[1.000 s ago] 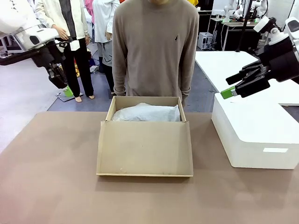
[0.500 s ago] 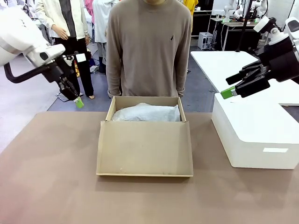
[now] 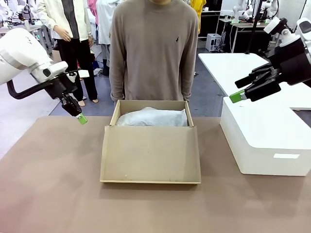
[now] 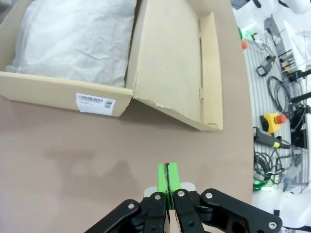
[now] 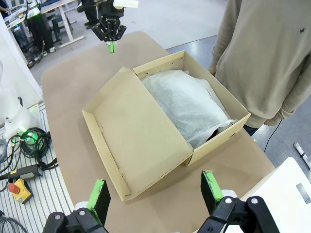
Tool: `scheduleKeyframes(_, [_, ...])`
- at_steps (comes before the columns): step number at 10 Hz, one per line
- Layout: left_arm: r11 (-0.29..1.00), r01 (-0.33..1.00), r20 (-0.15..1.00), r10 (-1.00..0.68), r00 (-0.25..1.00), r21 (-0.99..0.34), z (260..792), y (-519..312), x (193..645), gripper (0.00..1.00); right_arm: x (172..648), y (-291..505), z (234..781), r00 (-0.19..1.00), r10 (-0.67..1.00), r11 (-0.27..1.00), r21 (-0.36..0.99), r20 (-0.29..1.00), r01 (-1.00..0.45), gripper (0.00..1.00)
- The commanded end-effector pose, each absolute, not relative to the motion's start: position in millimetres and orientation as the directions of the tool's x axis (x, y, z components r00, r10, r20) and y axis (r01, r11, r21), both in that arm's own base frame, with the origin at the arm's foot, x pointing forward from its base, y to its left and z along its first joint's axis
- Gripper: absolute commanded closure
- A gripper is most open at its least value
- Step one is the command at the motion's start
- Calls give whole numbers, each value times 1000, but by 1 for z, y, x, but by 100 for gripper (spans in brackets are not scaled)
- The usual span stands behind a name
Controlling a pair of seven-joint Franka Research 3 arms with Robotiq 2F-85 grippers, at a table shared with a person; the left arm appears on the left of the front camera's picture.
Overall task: Pack the shoes into the box.
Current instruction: Close the Shoes Box.
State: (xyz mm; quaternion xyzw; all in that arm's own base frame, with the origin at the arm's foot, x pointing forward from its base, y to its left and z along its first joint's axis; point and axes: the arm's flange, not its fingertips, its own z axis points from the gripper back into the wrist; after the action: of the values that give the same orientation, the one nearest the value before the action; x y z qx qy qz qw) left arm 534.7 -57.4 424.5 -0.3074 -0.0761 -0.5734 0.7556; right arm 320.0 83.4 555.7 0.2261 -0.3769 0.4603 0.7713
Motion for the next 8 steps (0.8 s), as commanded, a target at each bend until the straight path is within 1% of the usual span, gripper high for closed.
scheduleKeyframes(1, [134,915,501,-802,326,-380,427,-59,533,100,324,83,555,267,534,452,-4,802,-892,0])
scheduleKeyframes(2, [153,913,467,-820,331,-377,424,-57,535,100,324,83,555,267,534,452,-4,802,-892,0])
scheduleKeyframes(7, [152,912,470,-818,333,-381,423,-59,535,100,324,83,555,267,534,452,-4,802,-892,0])
scheduleKeyframes(8, [145,904,471,-814,340,-403,414,-59,542,100,324,83,555,267,534,452,-4,802,-892,0])
